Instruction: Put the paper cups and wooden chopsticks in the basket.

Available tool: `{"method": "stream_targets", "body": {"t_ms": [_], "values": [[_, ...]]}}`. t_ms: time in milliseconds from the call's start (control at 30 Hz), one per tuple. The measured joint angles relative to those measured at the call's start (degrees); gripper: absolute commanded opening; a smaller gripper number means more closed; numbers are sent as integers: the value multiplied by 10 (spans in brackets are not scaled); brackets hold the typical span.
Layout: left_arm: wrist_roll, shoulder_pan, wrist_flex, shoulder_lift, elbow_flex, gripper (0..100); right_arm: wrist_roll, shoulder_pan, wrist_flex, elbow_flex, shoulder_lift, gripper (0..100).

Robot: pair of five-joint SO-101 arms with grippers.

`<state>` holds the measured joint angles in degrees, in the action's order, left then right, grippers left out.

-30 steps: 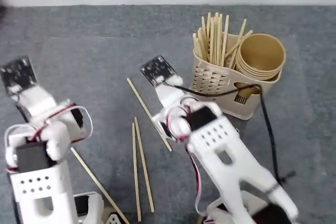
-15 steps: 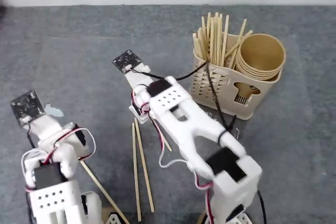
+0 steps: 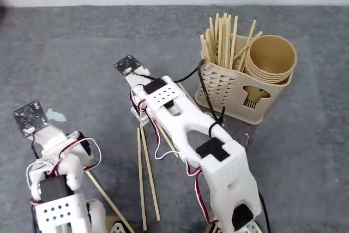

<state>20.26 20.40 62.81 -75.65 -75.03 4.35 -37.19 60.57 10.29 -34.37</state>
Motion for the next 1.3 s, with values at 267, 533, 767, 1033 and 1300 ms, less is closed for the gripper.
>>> {"method": "stream_targets", "body": {"t_ms": [267,533,767,1033,1300], "values": [[0,0,-4,-3,-13,12,0,10,123,56,-16,8],[-3,0,-4,-3,-24,12,0,11,267,69,99,8],[-4,0,-4,-3,-24,12,0,32,324,69,311,8],[-4,0,-4,-3,-24,12,0,163,231,69,509,8],[-4,0,-4,-3,-27,12,0,241,84,69,567,8]]}}
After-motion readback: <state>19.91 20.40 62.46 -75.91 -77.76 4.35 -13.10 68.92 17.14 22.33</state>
